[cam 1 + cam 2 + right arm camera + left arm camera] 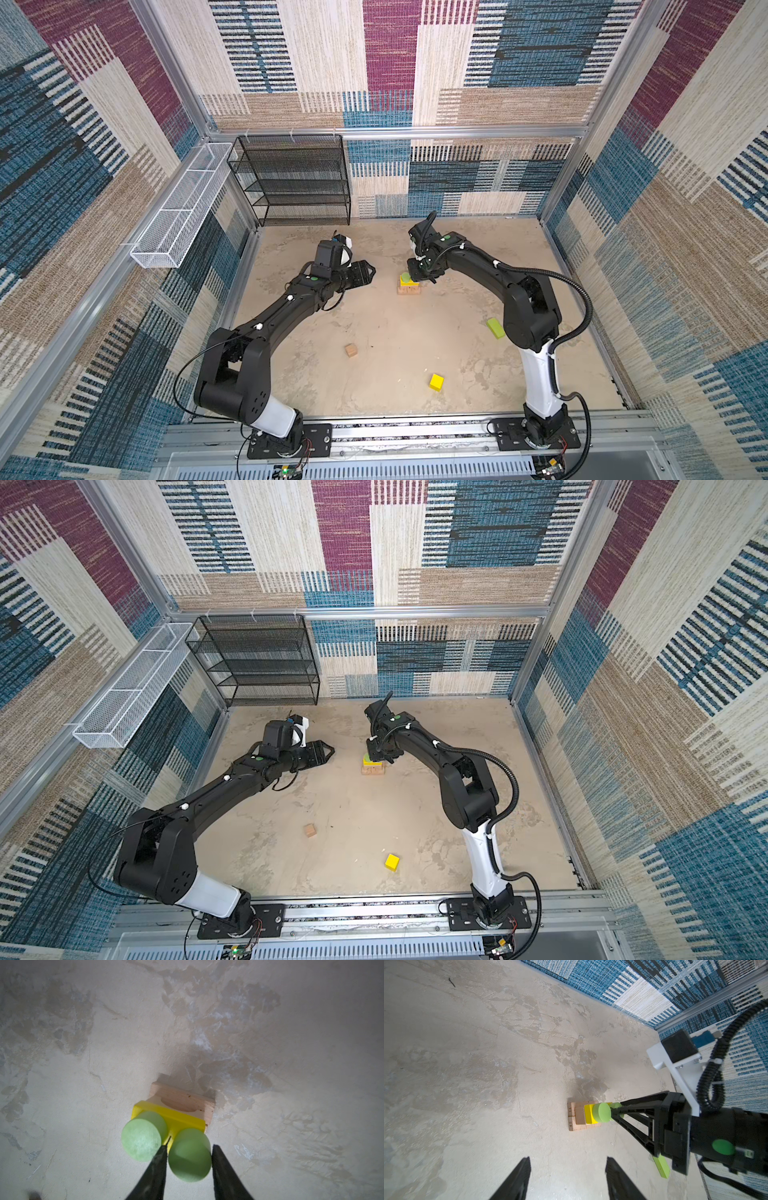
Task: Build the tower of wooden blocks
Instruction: 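Lower the green cylinder beside the first cylinder on the yellow block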
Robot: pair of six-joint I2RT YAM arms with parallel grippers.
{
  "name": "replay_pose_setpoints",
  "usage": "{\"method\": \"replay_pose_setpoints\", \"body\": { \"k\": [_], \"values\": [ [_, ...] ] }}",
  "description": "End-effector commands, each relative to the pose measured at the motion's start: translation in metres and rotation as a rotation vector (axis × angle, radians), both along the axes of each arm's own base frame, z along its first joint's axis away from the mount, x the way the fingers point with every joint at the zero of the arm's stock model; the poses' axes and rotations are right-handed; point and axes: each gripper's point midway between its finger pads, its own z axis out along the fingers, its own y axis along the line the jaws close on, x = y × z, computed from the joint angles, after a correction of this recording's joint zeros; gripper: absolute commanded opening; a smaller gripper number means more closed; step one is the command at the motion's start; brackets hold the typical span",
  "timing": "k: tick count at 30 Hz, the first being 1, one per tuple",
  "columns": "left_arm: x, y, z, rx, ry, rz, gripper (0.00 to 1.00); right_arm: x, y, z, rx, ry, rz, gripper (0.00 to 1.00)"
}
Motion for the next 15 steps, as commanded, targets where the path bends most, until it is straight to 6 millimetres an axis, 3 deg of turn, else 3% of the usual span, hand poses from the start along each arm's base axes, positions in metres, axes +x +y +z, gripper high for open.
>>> {"method": "replay_pose_setpoints", "body": {
  "k": [1,15],
  "values": [
    [0.0011,-0.0006,0.004,-0.014,-0.011,0.001,0.62,0.0043,0.0029,0.0039,0.013,-0.016,-0.012,0.38],
    [0.001,-0.0001,0.0036,-0.019,-0.008,0.002,0.62,0.0061,0.0002,0.01,0.012,-0.035,-0.035,0.43]
  ]
}}
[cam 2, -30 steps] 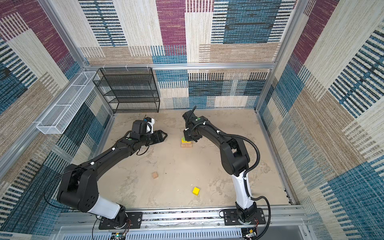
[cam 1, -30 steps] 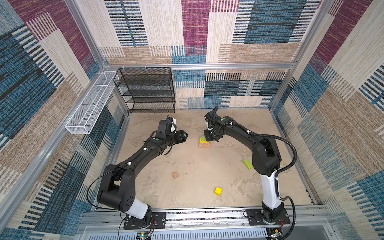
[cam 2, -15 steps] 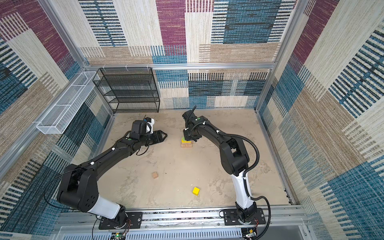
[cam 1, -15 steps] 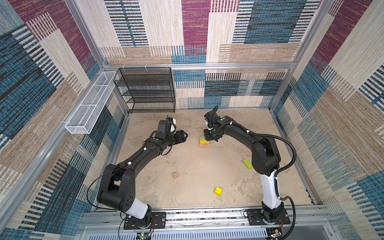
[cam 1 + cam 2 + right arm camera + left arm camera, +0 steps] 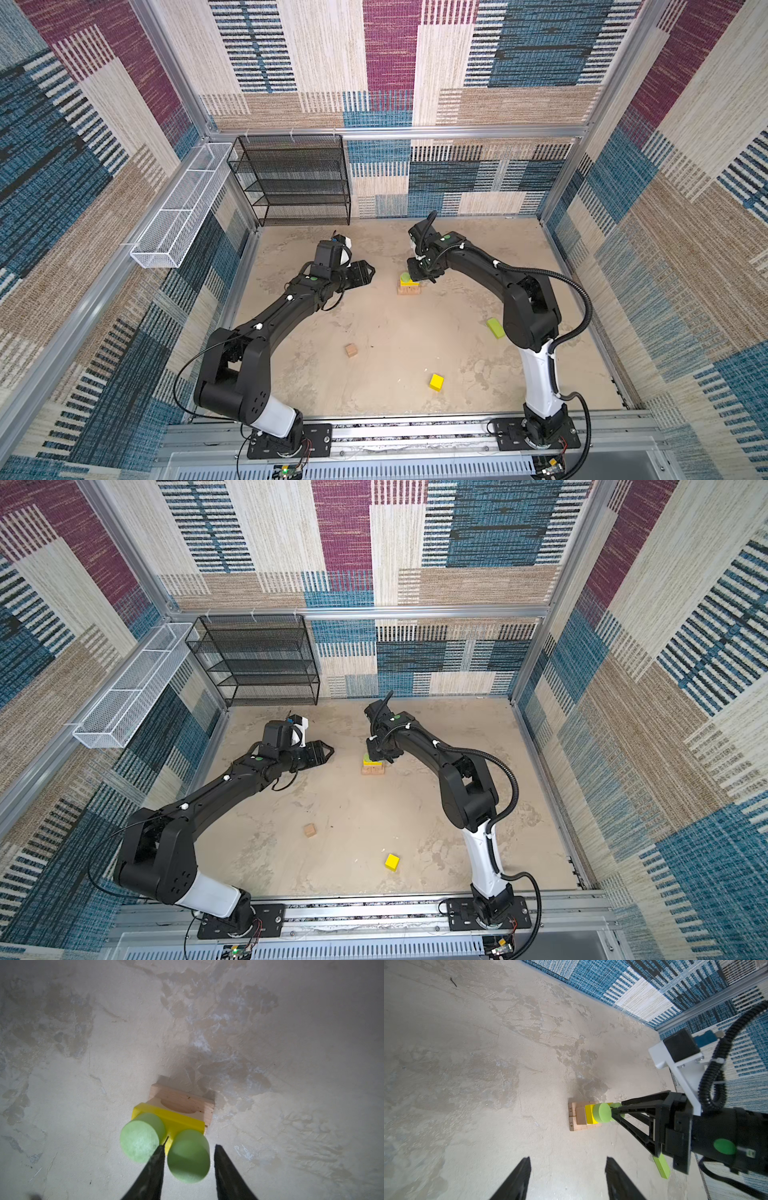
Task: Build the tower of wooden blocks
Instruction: 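Lower the green cylinder beside the first cylinder on the yellow block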
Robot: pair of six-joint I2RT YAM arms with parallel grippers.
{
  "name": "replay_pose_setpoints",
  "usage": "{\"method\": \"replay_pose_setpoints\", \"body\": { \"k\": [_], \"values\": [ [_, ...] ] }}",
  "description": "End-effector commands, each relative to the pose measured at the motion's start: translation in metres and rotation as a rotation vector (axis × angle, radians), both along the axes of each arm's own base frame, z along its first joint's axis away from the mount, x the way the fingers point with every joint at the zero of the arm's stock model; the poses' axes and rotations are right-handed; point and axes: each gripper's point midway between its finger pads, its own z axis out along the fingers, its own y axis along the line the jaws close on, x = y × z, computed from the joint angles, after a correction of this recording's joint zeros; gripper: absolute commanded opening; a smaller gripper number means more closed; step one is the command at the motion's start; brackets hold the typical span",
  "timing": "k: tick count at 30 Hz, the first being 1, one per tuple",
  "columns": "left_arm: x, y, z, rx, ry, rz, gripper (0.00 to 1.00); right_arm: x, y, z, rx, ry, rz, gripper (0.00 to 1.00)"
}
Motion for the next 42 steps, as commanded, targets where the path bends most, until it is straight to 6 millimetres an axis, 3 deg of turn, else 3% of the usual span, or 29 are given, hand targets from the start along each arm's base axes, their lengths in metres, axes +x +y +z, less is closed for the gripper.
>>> {"method": "replay_pose_setpoints", "body": {
  "k": [1,11,18,26,42],
  "values": [
    [0.001,-0.002,0.005,-0.018,-0.011,-0.002,0.62,0.005,0.0,0.01,0.01,-0.034,-0.021,0.43],
    [0.002,-0.007,0.002,-0.043,-0.001,-0.018,0.61,-0.001,-0.009,0.031,0.02,-0.074,-0.052,0.45],
    [0.005,-0.031,-0.002,-0.144,0.026,-0.112,0.53,-0.013,-0.006,0.041,0.116,-0.114,-0.056,0.43],
    [0.009,-0.061,-0.01,-0.156,0.063,-0.187,0.52,-0.019,0.001,0.033,0.216,-0.134,-0.052,0.39],
    [0.012,-0.079,-0.028,-0.077,0.104,-0.216,0.5,-0.013,-0.003,0.023,0.285,-0.117,-0.082,0.34]
  ]
}}
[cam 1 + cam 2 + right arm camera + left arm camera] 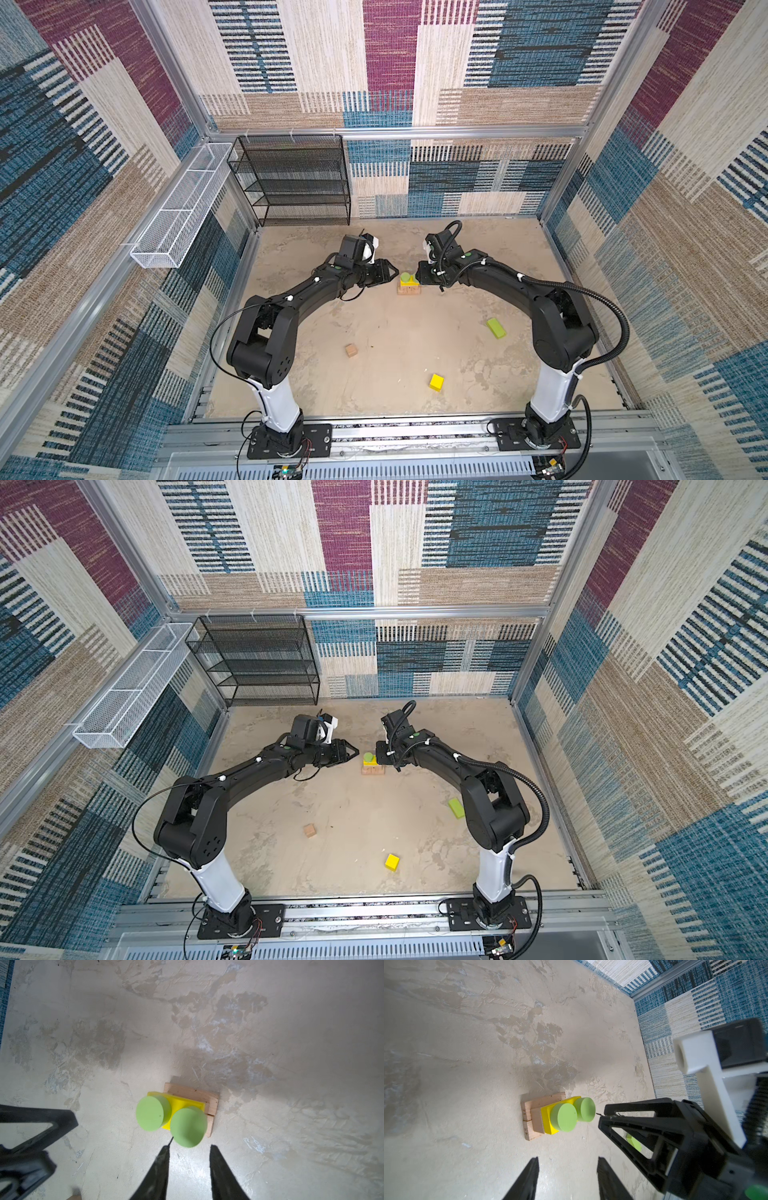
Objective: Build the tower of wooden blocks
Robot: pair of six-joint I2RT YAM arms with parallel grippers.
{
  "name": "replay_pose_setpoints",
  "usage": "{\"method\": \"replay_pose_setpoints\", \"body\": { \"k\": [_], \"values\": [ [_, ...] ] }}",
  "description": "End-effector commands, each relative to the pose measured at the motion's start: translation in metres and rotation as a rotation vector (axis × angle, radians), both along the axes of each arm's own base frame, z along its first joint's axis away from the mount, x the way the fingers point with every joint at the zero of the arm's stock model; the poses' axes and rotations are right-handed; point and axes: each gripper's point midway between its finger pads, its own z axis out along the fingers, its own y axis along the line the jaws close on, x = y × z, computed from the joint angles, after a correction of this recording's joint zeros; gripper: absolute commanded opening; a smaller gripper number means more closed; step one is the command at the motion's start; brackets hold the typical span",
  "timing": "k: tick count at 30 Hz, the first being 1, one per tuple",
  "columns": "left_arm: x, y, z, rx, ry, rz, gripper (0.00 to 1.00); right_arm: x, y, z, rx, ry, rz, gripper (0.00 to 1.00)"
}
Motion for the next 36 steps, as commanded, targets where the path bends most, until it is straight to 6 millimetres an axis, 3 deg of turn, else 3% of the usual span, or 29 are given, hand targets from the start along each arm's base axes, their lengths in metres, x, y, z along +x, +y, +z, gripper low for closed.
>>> {"method": "replay_pose_setpoints", "body": {
  "k": [1,16,36],
  "values": [
    [0.002,0.001,-0.003,0.031,-0.003,-0.004,0.5,0.003,0.008,0.008,0.054,-0.019,0.004,0.34],
    [0.002,-0.001,-0.01,0.06,0.014,-0.014,0.47,0.003,0.01,0.0,0.065,0.008,-0.004,0.27],
    [0.002,-0.002,-0.013,0.066,0.025,-0.017,0.47,0.004,0.006,-0.004,0.05,0.006,-0.017,0.26]
  ]
}}
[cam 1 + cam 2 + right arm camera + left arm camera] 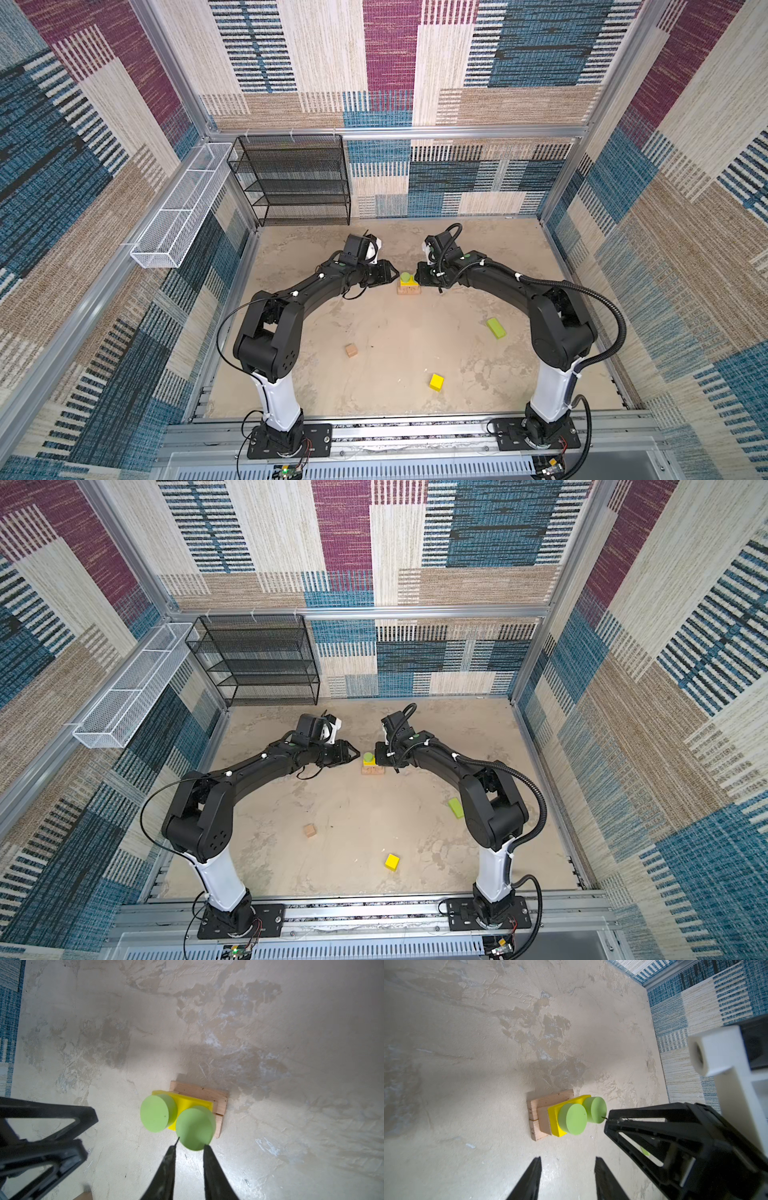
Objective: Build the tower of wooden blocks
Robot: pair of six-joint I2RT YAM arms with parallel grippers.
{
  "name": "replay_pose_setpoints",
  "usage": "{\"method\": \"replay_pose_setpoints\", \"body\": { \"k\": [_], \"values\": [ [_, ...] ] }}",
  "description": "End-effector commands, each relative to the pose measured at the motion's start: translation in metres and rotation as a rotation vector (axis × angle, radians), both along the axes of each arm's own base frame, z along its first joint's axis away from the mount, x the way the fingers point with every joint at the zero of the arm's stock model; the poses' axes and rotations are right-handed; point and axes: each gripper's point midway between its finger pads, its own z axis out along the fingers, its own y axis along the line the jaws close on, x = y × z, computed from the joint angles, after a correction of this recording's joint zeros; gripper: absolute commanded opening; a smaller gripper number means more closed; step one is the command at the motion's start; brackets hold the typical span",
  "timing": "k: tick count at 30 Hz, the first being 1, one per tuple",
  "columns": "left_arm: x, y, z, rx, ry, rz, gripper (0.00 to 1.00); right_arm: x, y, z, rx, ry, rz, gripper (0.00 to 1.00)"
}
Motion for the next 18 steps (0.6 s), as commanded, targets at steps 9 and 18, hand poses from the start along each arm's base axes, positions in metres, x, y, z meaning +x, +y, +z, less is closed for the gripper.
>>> {"method": "replay_pose_setpoints", "body": {
  "k": [9,18],
  "values": [
    [-0.001,0.0007,-0.0005,0.015,0.001,-0.007,0.47,0.0063,0.0,0.0004,0.001,-0.02,-0.012,0.27],
    [-0.0011,-0.0003,-0.0015,0.015,0.004,-0.011,0.46,0.009,-0.0002,-0.001,-0.002,-0.021,-0.017,0.27]
  ]
}}
